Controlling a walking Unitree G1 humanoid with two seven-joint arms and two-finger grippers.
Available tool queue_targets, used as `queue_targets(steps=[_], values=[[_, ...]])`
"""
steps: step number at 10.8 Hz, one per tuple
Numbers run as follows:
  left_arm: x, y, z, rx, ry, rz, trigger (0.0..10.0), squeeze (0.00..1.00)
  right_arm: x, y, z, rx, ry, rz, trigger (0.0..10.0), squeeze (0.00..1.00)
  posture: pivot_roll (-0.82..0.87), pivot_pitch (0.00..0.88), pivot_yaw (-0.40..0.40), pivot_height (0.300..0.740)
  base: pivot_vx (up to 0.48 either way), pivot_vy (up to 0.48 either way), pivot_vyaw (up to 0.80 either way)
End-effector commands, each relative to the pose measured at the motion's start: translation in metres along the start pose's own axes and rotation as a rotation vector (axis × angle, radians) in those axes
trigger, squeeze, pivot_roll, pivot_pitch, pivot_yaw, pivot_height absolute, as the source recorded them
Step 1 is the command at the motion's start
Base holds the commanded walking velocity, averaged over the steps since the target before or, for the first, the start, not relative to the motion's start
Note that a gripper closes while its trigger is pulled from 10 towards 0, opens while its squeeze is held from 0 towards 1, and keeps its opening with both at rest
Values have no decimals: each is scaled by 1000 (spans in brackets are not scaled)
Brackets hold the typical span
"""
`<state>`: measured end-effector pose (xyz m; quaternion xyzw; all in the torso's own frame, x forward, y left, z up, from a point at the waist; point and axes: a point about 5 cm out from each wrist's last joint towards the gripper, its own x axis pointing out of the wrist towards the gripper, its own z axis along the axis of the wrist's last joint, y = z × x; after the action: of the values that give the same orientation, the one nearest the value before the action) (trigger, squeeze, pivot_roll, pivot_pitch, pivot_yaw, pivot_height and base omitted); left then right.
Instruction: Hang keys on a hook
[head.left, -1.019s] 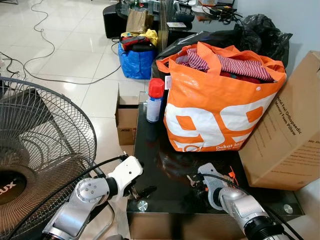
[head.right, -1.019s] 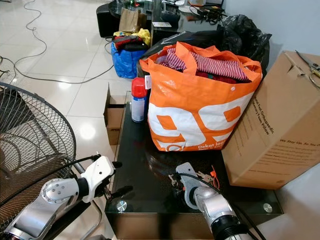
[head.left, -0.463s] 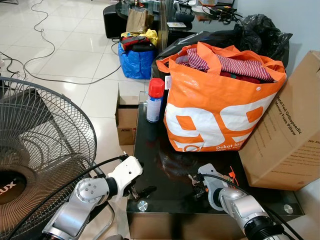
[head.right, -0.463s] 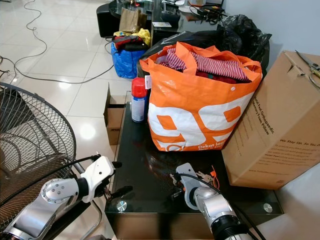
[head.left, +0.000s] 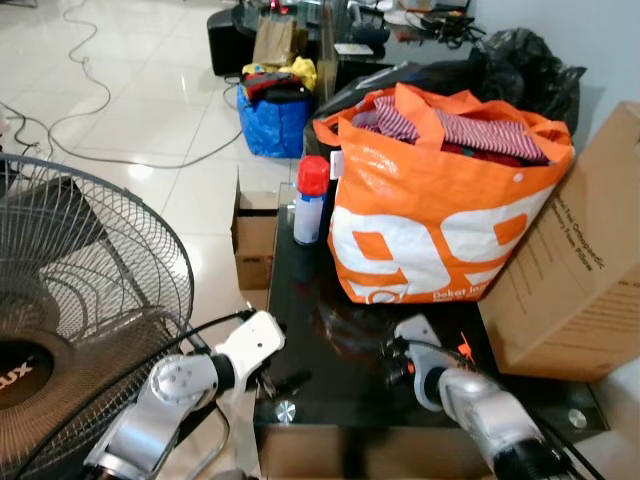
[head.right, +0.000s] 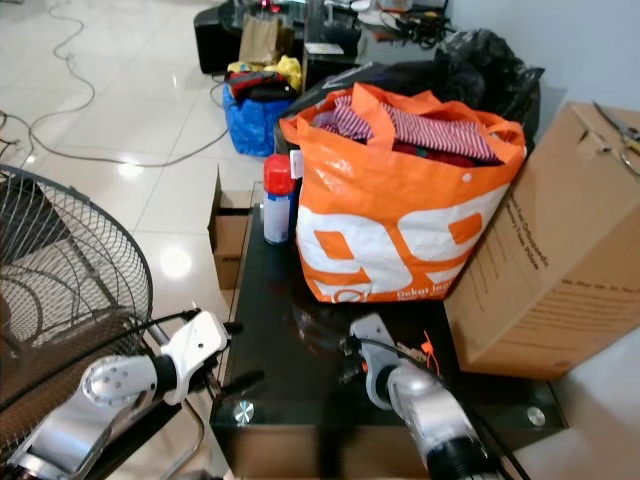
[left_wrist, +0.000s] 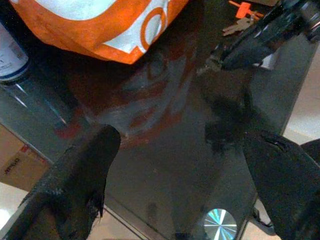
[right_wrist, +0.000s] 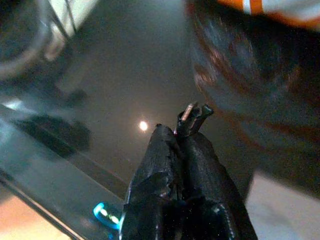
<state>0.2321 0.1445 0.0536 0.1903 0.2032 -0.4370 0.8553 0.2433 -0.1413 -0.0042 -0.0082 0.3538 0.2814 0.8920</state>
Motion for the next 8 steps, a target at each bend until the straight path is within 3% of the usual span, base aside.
queue_targets(steps=[1, 4, 6, 7, 8], values=[[-2, 5, 2, 6, -12, 43, 10000, 0, -13, -3, 16, 0, -122, 33, 0, 0, -73, 0, -89, 740, 0, 0, 0], [-10, 20, 17, -25, -126, 213, 10000, 0, -51, 5, 38, -49, -337, 120, 0, 0, -60, 0, -75, 740, 0, 0, 0], [-23, 34, 39, -38, -215, 413, 10000, 0, -77, 9, 53, -59, -451, 63, 0, 0, -52, 0, -64, 740, 0, 0, 0], [-29, 38, 50, -60, -269, 487, 10000, 0, -85, 11, 60, -62, -493, 11, 4549, 0, -49, 0, -61, 740, 0, 0, 0], [-33, 40, 57, -79, -308, 554, 10000, 0, -91, 13, 68, -60, -536, -67, 10000, 0, -49, 0, -59, 740, 0, 0, 0]])
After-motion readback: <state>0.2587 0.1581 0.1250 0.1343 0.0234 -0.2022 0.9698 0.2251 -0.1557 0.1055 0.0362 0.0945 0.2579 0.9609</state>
